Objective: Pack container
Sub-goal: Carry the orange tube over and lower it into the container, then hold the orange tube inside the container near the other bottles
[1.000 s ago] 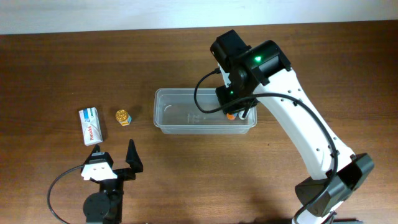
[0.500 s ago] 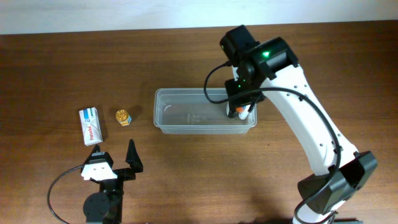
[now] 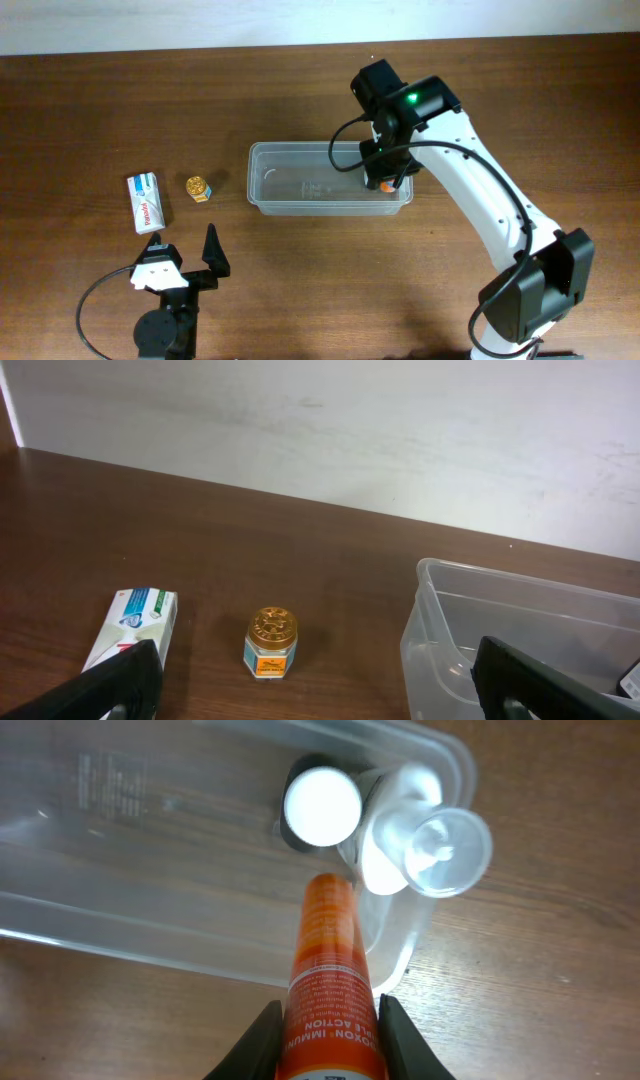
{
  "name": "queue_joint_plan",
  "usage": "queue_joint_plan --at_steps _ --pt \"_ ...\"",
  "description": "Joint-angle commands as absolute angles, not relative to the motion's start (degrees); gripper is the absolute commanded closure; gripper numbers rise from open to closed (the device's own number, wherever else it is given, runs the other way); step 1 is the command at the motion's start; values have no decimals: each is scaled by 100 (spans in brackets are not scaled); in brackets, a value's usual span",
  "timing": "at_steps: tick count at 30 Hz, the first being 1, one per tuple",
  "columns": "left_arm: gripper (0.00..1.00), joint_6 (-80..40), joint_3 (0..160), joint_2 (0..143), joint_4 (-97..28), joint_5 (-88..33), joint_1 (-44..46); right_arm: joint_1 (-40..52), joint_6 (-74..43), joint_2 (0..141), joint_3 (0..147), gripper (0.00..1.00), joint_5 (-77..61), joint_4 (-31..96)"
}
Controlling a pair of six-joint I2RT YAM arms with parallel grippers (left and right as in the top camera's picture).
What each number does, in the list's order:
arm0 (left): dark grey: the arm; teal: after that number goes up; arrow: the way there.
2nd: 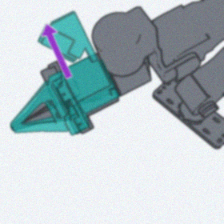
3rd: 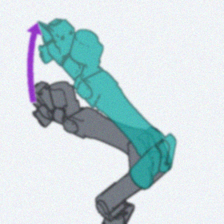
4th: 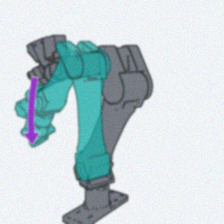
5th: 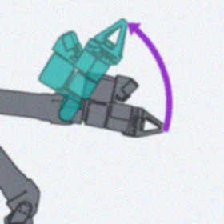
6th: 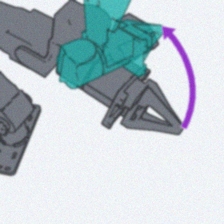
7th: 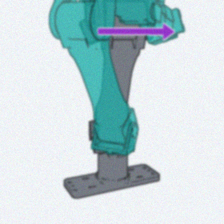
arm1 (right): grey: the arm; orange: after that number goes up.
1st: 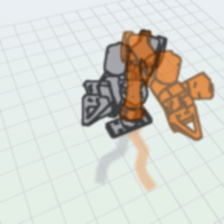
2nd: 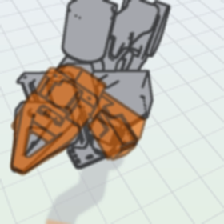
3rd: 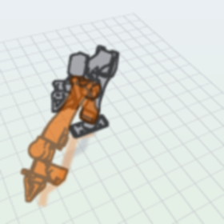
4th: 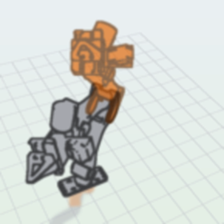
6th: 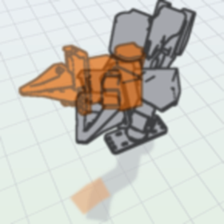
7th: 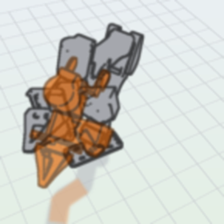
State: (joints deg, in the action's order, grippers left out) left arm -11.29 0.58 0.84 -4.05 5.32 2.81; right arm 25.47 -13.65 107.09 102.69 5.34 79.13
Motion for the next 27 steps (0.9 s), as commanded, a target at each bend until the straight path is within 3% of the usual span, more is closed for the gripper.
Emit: queue_joint_plan --at_steps 1,27 --pt "1 -1017 51 34 -436 491 246 2547 -1452 10737 10025 79 464 7743" --pt "1 -1017 51 34 -434 491 246 2545 -1817 10739 8899 79 325 6580"
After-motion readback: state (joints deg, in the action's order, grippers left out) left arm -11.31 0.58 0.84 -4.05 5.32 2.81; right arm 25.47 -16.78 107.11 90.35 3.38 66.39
